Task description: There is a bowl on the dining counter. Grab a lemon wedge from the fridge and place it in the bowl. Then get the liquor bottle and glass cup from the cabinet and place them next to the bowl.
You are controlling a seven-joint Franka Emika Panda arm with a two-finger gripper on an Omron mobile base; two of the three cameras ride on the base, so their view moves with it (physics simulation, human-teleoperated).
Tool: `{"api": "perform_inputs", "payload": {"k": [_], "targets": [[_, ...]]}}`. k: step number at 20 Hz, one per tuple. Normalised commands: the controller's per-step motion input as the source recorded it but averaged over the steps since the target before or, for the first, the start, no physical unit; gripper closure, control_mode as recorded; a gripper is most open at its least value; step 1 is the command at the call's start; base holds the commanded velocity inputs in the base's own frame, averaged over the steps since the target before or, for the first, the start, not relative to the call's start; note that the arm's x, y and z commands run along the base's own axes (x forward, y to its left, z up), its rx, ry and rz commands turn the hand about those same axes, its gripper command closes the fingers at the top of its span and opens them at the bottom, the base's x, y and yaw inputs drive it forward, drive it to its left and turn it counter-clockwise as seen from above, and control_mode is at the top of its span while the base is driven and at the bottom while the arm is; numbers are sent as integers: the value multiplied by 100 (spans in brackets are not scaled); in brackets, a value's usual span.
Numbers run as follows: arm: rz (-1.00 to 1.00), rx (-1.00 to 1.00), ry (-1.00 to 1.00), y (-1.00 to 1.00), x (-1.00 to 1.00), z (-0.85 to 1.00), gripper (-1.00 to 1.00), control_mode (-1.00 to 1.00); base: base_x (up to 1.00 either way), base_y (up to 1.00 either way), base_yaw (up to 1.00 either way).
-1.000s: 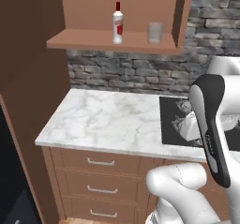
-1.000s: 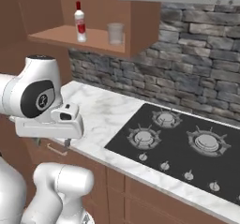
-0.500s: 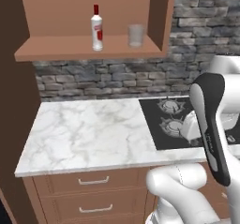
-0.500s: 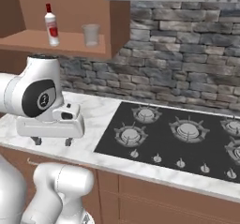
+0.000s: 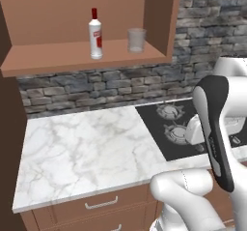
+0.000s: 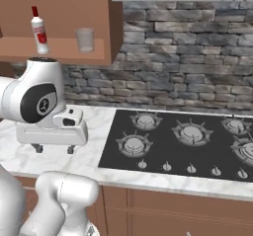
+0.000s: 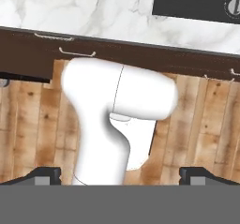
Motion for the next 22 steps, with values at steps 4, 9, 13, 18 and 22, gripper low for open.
{"api": "perform_inputs", "payload": {"k": [4, 9, 13, 18, 22], "targets": [[-7, 0, -10, 14, 0, 11, -100, -100, 1, 6, -3], [0, 0, -41, 22, 0, 49, -100, -100, 0, 0, 0], [0, -1, -40, 15, 0, 54, -100, -100, 0, 0, 0], [0, -2, -30, 24, 4, 57, -100, -100, 0, 0, 0], [0, 0, -21, 32, 19, 53, -100, -100, 0, 0, 0]]}}
